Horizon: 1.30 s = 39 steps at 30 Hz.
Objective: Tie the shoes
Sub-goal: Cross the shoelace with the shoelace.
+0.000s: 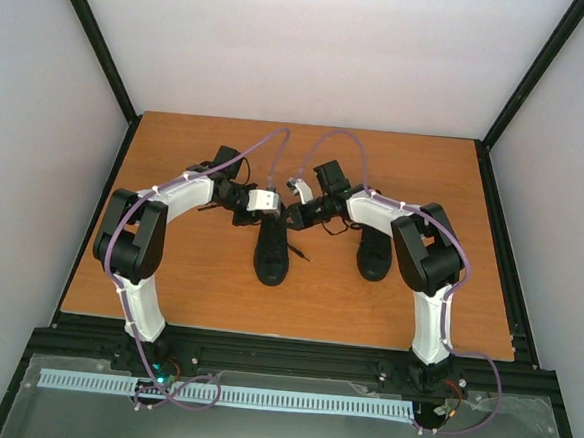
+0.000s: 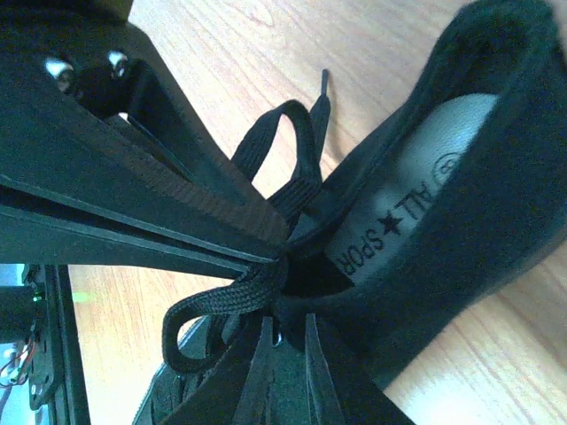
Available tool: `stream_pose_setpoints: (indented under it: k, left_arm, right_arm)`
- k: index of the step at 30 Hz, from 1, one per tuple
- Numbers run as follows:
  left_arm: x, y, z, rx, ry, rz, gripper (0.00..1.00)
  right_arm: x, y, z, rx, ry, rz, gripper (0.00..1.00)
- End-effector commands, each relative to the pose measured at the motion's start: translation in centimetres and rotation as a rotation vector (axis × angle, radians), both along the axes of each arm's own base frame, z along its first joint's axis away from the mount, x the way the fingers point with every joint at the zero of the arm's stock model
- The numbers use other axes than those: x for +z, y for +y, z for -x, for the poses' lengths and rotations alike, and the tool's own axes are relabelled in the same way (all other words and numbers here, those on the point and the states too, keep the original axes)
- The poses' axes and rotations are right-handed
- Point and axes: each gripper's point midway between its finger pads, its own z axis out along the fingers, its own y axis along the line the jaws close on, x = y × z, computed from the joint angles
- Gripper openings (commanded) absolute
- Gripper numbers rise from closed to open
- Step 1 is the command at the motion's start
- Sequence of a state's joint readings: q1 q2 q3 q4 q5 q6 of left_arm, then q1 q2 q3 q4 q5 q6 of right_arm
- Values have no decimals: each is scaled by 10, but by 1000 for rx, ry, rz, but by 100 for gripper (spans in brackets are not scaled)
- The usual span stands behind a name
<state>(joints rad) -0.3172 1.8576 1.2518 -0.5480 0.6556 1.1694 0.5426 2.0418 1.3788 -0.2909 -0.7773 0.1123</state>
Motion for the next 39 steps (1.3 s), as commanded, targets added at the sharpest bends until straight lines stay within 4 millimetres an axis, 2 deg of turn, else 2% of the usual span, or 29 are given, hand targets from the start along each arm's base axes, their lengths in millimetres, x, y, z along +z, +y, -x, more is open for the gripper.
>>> stream_pose_setpoints:
  k: [1, 13, 17, 22, 25, 30, 33, 39]
  left_arm:
    - [17, -7, 1, -14, -27, 43, 1]
    - [14, -6, 4, -19, -6, 42, 1]
    - [14, -7, 6, -23, 2, 45, 7]
    - [14, -7, 7, -25, 7, 47, 8]
    - [14, -7, 7, -26, 8, 47, 8]
    - [17, -8, 7, -23, 15, 57, 8]
    - [19, -7, 8, -20, 22, 46, 8]
    - [23, 6, 3, -5, 11, 20, 26]
  right_arm:
    - [8, 17, 2, 51, -25, -50, 14]
    - [16, 28, 2, 63, -25, -111, 18]
    - [15, 29, -2, 43, -19, -114, 22]
    - [14, 30, -1, 44, -13, -114, 22]
    - [14, 30, -2, 37, -15, -110, 18]
    - [13, 29, -6, 14, -20, -92, 4]
    - [10, 22, -9, -16, -37, -51, 3]
    - [15, 10, -10, -33, -63, -15, 3]
